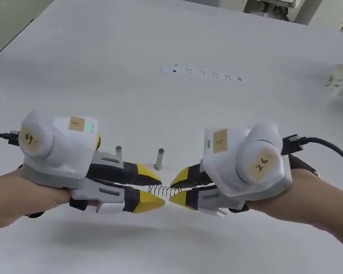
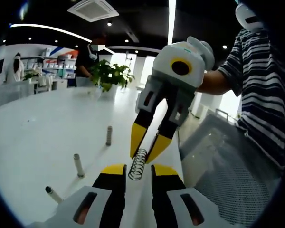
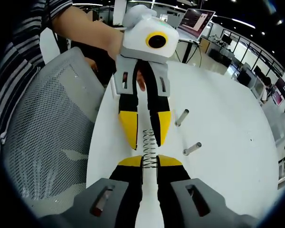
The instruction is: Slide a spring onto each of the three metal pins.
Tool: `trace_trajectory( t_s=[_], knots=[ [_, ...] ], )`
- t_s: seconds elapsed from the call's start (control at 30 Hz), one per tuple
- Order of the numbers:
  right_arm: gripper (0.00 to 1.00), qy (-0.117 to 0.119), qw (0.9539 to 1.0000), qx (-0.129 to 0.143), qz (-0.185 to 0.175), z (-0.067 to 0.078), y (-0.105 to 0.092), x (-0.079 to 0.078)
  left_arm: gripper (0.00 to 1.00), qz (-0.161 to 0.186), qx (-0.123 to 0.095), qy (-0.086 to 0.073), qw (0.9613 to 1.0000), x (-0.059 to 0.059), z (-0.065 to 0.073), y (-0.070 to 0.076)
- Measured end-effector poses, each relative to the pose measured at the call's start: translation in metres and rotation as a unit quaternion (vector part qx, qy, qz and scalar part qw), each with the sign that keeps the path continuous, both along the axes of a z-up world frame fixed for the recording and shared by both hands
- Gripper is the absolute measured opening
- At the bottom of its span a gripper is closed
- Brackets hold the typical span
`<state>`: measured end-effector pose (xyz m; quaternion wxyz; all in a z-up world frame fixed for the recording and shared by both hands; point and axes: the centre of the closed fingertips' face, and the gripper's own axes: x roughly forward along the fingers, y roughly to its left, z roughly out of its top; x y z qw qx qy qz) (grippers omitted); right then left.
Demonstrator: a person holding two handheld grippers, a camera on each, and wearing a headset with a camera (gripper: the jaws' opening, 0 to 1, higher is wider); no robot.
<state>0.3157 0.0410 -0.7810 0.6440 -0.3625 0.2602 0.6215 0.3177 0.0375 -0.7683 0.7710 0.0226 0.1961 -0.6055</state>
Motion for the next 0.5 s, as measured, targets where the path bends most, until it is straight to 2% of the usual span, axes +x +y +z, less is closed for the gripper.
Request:
trace_trajectory(
  t_s=[0.1, 0.2, 0.5],
  knots=[
    [0.08, 0.000, 1.0000, 0.001, 0.001, 0.0005, 0.0003, -0.0009, 0.09, -0.002, 0.000, -0.001, 1.0000, -0.0010, -0.0003, -0.0006],
    [0.08, 0.002, 1.0000, 0.003, 0.003, 0.0006, 0.0002, -0.0025, 0.04, -0.003, 0.004, -0.010, 0.9999, -0.0004, -0.0009, 0.0000],
    [0.08, 0.002, 1.0000, 0.003, 0.004, -0.0006, -0.0012, -0.0028, 0.02, -0.011, 0.006, -0.017, 0.9998, -0.0026, -0.0013, -0.0010]
  ],
)
